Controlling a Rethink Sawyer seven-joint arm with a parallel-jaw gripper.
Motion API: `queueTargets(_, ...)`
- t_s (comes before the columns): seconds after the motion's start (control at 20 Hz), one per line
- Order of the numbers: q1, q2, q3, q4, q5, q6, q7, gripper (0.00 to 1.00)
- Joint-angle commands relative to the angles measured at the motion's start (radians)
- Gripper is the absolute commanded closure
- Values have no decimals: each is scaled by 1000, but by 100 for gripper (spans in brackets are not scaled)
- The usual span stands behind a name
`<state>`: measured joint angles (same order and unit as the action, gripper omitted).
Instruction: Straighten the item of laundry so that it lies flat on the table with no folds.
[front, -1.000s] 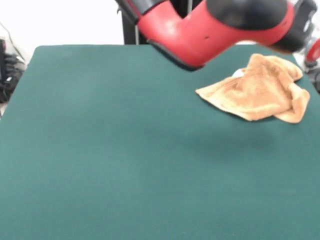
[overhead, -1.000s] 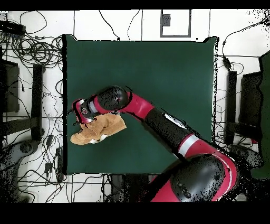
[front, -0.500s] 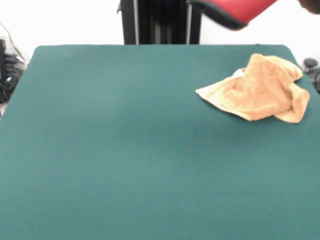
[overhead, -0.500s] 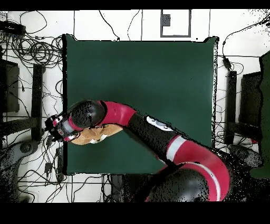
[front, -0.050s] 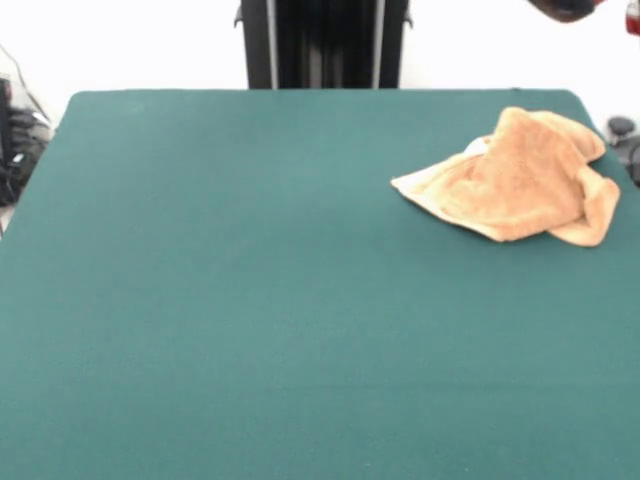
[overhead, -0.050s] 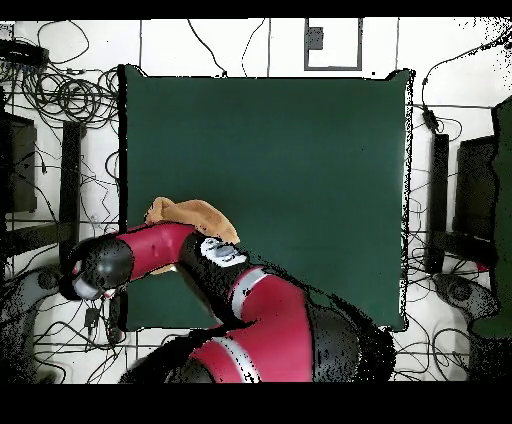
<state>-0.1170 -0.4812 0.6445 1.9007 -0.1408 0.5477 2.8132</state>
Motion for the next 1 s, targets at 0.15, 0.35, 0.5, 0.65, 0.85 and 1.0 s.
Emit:
queueTargets(0.15,236,91,-368,-135,-94,-107,195,0)
queueTargets(0.35,290,142,-444,-201,-84,-126,177,0)
queueTargets(0.5,322,155,-487,-239,-70,-108,164,0)
queueTargets(0.65,356,167,-537,-283,-65,-67,151,0)
queueTargets(0.85,442,185,-647,-370,-96,20,158,0)
queueTargets(1.0,531,222,-761,-457,-148,80,207,0)
